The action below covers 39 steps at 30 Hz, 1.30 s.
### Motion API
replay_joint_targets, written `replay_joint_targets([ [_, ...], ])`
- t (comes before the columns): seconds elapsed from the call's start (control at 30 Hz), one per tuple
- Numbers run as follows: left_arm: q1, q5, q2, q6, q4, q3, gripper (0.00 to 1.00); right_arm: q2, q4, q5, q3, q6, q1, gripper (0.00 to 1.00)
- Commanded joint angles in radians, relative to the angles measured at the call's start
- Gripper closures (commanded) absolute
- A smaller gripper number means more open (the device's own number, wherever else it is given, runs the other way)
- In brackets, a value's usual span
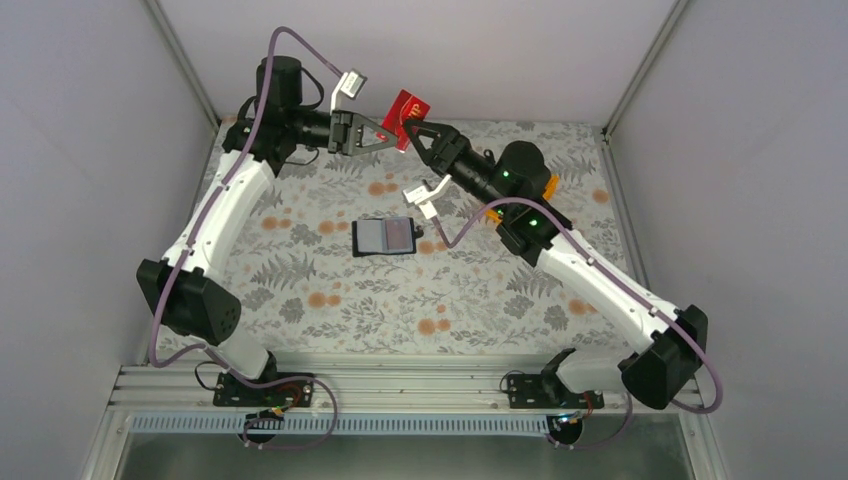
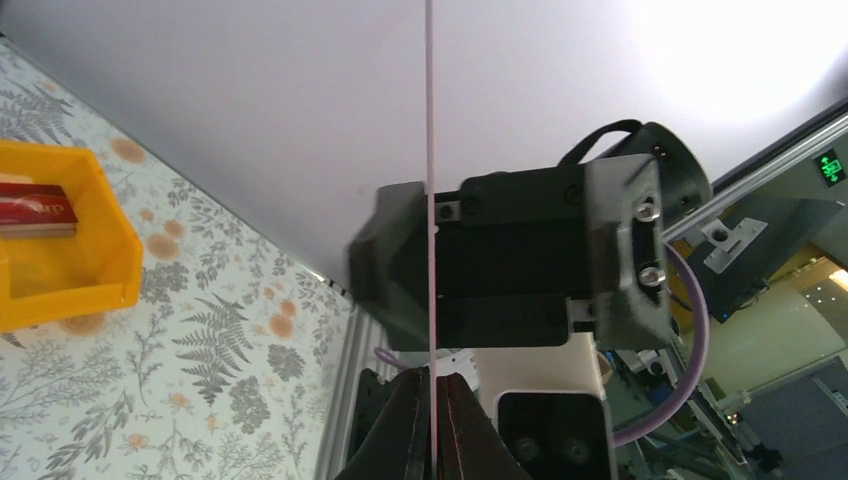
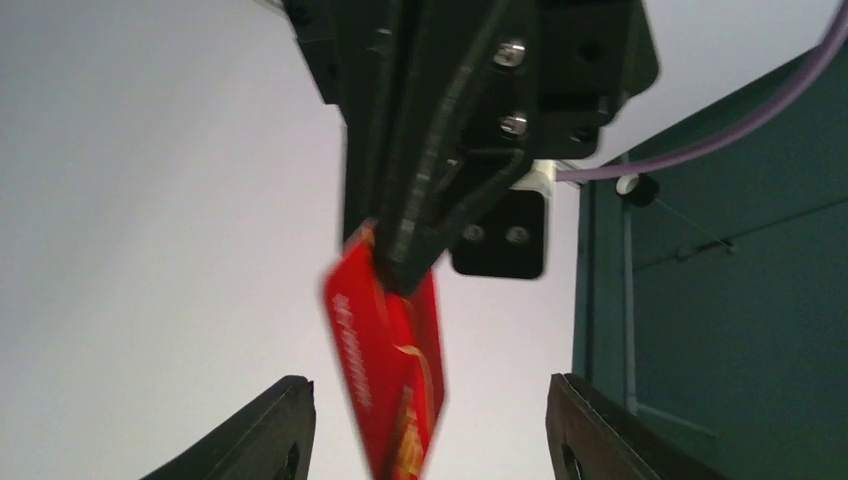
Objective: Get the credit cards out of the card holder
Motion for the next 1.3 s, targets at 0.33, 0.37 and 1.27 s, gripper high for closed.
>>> replay_joint_targets([
  [0.33, -0.009, 0.050, -0.013, -0.040, 0.030, -0.007, 0.98, 0.028, 0.082, 0.021, -0.001, -0.227, 0.018, 0.89],
  [0.37, -0.012, 0.051, -0.012, -0.038, 0.029, -0.007, 0.98, 0.027, 0.082, 0.020, -0.002, -0.226, 0.018, 0.95],
  [1.27, 0.246, -0.711, 0.034, 0.734, -0.327, 0.000, 0.00, 0.302, -0.817, 0.569, 0.304, 1.409, -0.235, 0.96],
])
